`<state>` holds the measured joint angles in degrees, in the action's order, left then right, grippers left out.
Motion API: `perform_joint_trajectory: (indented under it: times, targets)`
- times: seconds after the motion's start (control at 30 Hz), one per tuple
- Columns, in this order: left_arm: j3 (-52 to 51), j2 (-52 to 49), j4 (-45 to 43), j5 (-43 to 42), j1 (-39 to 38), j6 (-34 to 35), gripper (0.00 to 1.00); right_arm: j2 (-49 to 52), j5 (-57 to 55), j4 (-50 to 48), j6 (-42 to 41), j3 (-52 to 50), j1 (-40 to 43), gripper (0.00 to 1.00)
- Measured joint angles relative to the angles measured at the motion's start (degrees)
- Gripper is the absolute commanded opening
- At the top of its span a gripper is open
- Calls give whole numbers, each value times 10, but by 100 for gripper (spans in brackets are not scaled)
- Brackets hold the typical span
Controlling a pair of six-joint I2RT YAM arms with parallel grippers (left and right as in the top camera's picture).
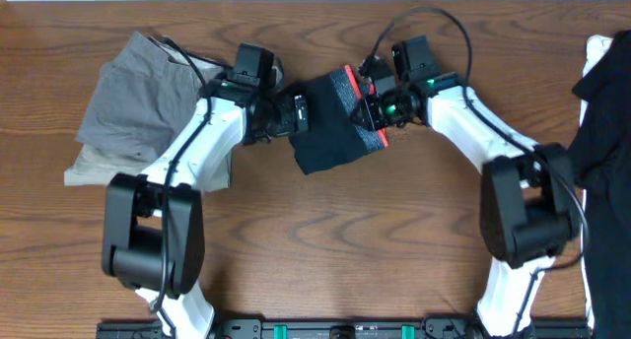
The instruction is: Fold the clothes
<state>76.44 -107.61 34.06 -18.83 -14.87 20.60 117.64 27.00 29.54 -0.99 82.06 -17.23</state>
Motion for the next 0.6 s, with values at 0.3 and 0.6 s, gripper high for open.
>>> perform_joint_trajectory:
  times: [0.3, 0.6]
  targets:
    - [-1, -80, -40, -75, 0, 14, 98, 30, -2, -1, -60, 0, 9, 26]
    - [2, -103, -132, -165, 1, 23, 99, 30, 0, 26, -87, 1, 25, 23]
